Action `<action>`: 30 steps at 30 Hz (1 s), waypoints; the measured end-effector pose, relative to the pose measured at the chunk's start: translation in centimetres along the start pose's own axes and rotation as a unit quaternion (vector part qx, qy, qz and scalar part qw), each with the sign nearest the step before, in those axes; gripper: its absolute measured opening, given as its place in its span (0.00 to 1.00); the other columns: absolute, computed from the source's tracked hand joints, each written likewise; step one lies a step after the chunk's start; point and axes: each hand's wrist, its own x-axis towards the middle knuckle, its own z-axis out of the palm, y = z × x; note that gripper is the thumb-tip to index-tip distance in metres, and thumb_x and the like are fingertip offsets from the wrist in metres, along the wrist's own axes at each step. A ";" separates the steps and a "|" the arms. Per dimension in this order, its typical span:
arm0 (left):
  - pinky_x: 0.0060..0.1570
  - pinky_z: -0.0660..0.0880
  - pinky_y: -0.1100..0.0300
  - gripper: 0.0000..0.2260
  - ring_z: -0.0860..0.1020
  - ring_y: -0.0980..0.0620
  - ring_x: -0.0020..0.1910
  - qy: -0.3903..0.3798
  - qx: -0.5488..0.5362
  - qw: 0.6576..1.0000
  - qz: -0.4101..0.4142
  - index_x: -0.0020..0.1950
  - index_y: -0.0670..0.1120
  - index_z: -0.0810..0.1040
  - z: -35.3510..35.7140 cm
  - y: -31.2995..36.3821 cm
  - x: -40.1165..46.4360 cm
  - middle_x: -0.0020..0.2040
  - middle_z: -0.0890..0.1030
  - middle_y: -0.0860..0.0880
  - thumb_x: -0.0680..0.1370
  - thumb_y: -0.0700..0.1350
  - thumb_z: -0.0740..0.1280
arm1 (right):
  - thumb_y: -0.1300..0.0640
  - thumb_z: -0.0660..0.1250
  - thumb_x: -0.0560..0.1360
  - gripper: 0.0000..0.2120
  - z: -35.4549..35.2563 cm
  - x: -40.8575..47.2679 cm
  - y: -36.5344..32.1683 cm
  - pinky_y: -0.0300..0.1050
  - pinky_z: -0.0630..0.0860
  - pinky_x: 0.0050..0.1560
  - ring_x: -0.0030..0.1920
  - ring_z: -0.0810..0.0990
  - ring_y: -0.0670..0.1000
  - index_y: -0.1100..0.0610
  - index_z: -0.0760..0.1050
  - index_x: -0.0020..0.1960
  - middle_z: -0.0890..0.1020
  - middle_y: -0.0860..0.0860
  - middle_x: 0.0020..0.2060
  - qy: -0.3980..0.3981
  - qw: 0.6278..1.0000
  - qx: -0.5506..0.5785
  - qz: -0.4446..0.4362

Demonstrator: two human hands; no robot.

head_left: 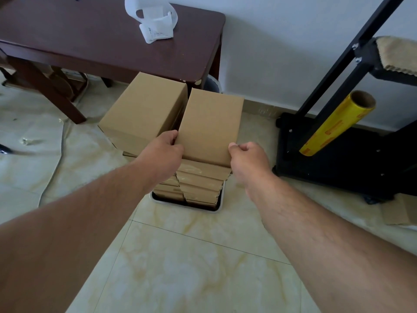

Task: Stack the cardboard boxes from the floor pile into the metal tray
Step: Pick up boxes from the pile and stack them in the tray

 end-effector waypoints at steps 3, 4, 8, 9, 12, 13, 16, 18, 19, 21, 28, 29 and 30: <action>0.44 0.74 0.60 0.24 0.82 0.47 0.53 0.010 0.006 1.000 -0.020 0.79 0.58 0.69 0.0 0.0 0.0 0.59 0.83 0.53 0.83 0.46 0.60 | 0.47 0.62 0.83 0.12 0.1 0.2 0.1 0.42 0.67 0.34 0.39 0.75 0.46 0.55 0.75 0.56 0.79 0.48 0.43 -0.002 1.000 0.000 0.002; 0.44 0.74 0.60 0.24 0.82 0.47 0.56 0.009 0.005 1.000 -0.022 0.80 0.58 0.68 0.1 0.0 0.0 0.59 0.83 0.54 0.83 0.46 0.60 | 0.46 0.62 0.83 0.12 0.1 0.3 0.2 0.42 0.67 0.34 0.39 0.75 0.46 0.55 0.75 0.56 0.79 0.49 0.43 -0.001 1.000 -0.002 0.001; 0.41 0.69 0.64 0.23 0.75 0.58 0.44 0.021 -0.022 0.999 -0.009 0.81 0.54 0.67 0.0 0.4 -0.9 0.53 0.80 0.60 0.84 0.44 0.60 | 0.44 0.63 0.82 0.13 0.1 0.3 0.3 0.43 0.71 0.38 0.41 0.76 0.46 0.53 0.75 0.56 0.79 0.48 0.45 -0.007 1.000 0.004 0.004; 0.41 0.68 0.65 0.24 0.74 0.61 0.44 0.025 -0.026 0.999 -0.003 0.82 0.53 0.65 0.0 0.7 -1.4 0.58 0.80 0.60 0.85 0.44 0.61 | 0.43 0.63 0.82 0.14 0.0 0.2 0.4 0.44 0.73 0.42 0.43 0.77 0.45 0.53 0.75 0.56 0.79 0.47 0.46 -0.007 1.000 0.006 0.005; 0.45 0.67 0.69 0.26 0.75 0.66 0.53 0.047 0.007 0.998 0.042 0.83 0.55 0.63 -0.3 1.7 -3.0 0.77 0.72 0.58 0.85 0.46 0.63 | 0.41 0.62 0.81 0.15 -0.6 0.4 0.8 0.46 0.73 0.45 0.44 0.77 0.47 0.52 0.74 0.52 0.79 0.47 0.45 -0.011 1.000 0.011 0.002; 0.46 0.68 0.70 0.25 0.75 0.66 0.57 0.057 0.015 0.996 0.066 0.82 0.56 0.64 -0.4 2.1 -3.6 0.77 0.71 0.58 0.85 0.46 0.63 | 0.41 0.61 0.82 0.15 -0.8 0.3 0.9 0.45 0.72 0.44 0.41 0.76 0.48 0.52 0.73 0.46 0.78 0.47 0.42 -0.012 1.000 0.017 -0.003; 0.57 0.70 0.67 0.22 0.74 0.64 0.68 0.083 0.013 0.990 0.110 0.79 0.57 0.69 0.4 3.4 -5.2 0.74 0.75 0.59 0.84 0.46 0.64 | 0.43 0.60 0.83 0.21 -1.9 0.2 1.5 0.47 0.71 0.43 0.34 0.67 0.51 0.52 0.61 0.35 0.67 0.48 0.31 -0.008 0.999 0.040 -0.017; 0.48 0.72 0.75 0.19 0.78 0.71 0.56 0.086 0.010 0.989 0.117 0.76 0.56 0.73 1.3 4.5 -6.1 0.68 0.78 0.61 0.85 0.47 0.65 | 0.43 0.60 0.83 0.19 -3.2 -0.3 2.1 0.50 0.71 0.44 0.36 0.67 0.53 0.53 0.65 0.38 0.67 0.52 0.33 0.003 0.999 0.034 -0.011; 0.39 0.72 0.78 0.17 0.79 0.73 0.49 0.088 0.005 0.989 0.117 0.74 0.56 0.74 1.5 5.0 -6.4 0.65 0.79 0.61 0.85 0.46 0.65 | 0.43 0.60 0.82 0.18 -3.9 -0.5 2.4 0.50 0.70 0.44 0.37 0.68 0.53 0.54 0.66 0.40 0.68 0.53 0.35 0.009 0.999 0.031 -0.009; 0.35 0.73 0.76 0.16 0.81 0.69 0.47 0.099 -0.006 0.988 0.119 0.73 0.56 0.75 1.8 6.2 -6.8 0.64 0.79 0.62 0.85 0.47 0.65 | 0.43 0.60 0.82 0.18 -5.7 -0.9 3.1 0.51 0.69 0.43 0.36 0.67 0.53 0.52 0.63 0.39 0.66 0.51 0.33 0.018 0.999 0.026 -0.008; 0.71 0.74 0.48 0.20 0.78 0.56 0.67 0.082 -0.033 0.992 0.094 0.76 0.57 0.73 4.6 9.6 -8.6 0.67 0.79 0.61 0.83 0.52 0.67 | 0.44 0.60 0.82 0.19 -13.6 -1.7 5.3 0.45 0.68 0.41 0.32 0.66 0.46 0.46 0.63 0.34 0.67 0.43 0.31 0.004 1.000 0.018 0.015; 0.72 0.73 0.46 0.21 0.77 0.56 0.68 0.071 -0.027 0.993 0.086 0.77 0.58 0.71 5.9 10.2 -9.1 0.69 0.78 0.60 0.83 0.53 0.67 | 0.44 0.60 0.83 0.19 -15.4 -1.8 5.7 0.46 0.68 0.41 0.33 0.67 0.47 0.47 0.65 0.35 0.69 0.45 0.32 0.008 1.000 0.014 0.016; 0.72 0.72 0.46 0.22 0.77 0.55 0.68 0.065 -0.019 0.995 0.076 0.77 0.59 0.70 7.2 10.7 -9.5 0.70 0.77 0.60 0.83 0.54 0.67 | 0.45 0.60 0.83 0.19 -17.3 -1.9 6.1 0.46 0.68 0.43 0.34 0.69 0.49 0.50 0.68 0.36 0.71 0.46 0.32 0.014 1.000 0.007 0.017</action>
